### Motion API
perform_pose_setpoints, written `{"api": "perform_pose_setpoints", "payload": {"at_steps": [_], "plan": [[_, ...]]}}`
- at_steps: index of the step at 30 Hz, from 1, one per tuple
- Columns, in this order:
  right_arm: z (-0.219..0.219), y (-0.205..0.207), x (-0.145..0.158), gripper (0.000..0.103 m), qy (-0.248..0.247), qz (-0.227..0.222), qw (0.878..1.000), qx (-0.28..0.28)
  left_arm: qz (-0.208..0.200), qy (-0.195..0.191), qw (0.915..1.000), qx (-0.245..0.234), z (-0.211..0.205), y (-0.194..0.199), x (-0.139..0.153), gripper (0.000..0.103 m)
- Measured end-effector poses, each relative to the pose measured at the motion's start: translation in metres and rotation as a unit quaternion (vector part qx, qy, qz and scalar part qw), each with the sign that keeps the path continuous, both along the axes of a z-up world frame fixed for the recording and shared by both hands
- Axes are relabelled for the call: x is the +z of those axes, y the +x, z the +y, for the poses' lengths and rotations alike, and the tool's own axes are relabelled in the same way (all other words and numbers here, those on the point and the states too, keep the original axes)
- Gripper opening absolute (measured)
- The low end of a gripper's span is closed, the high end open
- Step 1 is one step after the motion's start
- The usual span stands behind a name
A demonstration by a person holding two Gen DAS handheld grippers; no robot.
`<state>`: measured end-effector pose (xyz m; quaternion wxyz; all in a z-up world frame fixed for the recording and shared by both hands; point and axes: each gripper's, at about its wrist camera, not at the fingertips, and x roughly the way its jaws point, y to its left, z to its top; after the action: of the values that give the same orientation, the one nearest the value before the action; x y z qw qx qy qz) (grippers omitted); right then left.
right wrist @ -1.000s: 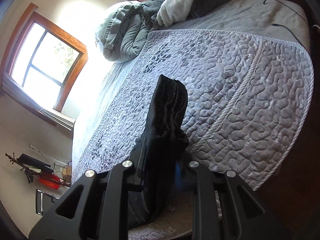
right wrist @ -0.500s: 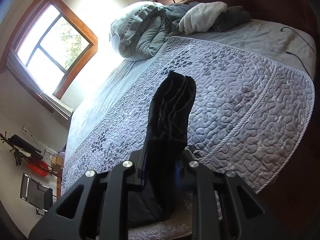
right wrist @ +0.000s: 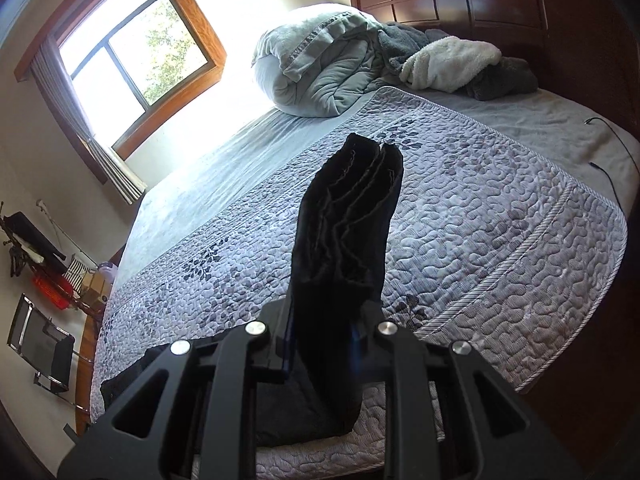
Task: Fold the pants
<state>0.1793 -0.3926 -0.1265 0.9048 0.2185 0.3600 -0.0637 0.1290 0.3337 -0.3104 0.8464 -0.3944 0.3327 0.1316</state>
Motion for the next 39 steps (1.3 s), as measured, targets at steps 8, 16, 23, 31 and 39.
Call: {"api": "perform_pose_setpoints", "payload": {"at_steps": [8,16,23,31,39], "plan": [[0.036,0.005,0.011,0.020,-0.030,-0.004,0.999,0.027,-0.005,-0.008,1.0000,-0.001,0.004,-0.003,-0.001,0.099],[0.063,0.011,0.021,0.019,-0.050,-0.008,0.997,0.051,-0.007,-0.016,0.9998,0.002,0.012,-0.010,-0.003,0.099],[0.090,0.015,0.029,0.019,-0.074,-0.013,0.994,0.077,-0.009,-0.022,0.9997,0.004,0.015,-0.013,-0.004,0.099],[0.124,0.020,0.031,0.019,-0.107,-0.013,0.988,0.108,-0.009,-0.025,0.9996,0.005,0.016,-0.014,-0.005,0.099],[0.161,0.022,0.024,0.019,-0.143,-0.009,0.980,0.140,-0.009,-0.028,0.9996,0.003,0.018,-0.013,-0.006,0.099]]}}
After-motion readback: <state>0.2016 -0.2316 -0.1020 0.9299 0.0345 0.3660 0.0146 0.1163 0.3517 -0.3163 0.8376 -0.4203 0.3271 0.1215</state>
